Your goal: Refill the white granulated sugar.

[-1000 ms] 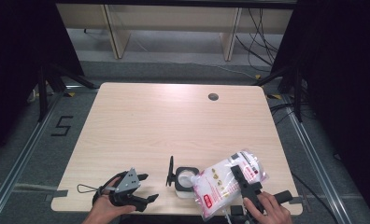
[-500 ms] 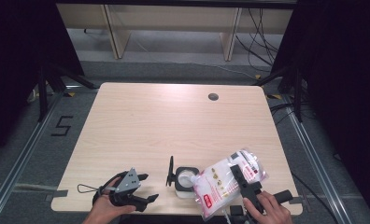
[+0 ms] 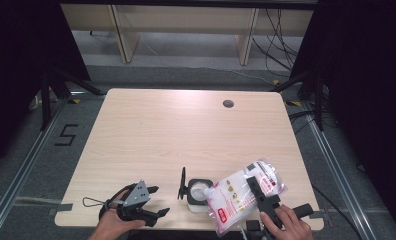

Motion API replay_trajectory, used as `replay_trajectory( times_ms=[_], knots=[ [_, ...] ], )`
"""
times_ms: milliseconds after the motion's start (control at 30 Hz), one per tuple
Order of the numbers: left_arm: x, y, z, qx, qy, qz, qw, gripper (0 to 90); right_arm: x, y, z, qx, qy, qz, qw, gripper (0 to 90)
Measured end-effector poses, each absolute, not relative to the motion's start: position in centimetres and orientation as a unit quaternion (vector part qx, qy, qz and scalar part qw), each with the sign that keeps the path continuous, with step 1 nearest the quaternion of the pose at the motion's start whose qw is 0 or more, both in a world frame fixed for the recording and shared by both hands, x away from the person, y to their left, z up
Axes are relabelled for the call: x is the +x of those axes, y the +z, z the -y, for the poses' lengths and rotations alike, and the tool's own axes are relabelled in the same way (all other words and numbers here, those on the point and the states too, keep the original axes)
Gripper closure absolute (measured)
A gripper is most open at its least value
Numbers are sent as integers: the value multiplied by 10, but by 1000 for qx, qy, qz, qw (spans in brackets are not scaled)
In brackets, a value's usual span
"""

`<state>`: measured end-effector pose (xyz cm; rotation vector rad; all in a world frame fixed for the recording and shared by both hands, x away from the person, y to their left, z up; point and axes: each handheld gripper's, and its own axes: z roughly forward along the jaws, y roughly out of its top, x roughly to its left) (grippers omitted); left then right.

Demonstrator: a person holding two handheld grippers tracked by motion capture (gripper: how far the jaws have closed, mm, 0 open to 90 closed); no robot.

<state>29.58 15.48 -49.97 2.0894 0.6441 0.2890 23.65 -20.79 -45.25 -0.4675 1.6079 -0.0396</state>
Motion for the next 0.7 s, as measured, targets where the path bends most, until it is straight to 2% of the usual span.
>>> replay_trajectory(
  times_ms=[700],
  knots=[
    [297, -500, -155, 847, 119, -258, 449, 218, 237, -453, 208, -204, -18, -717, 666, 492]
  ],
)
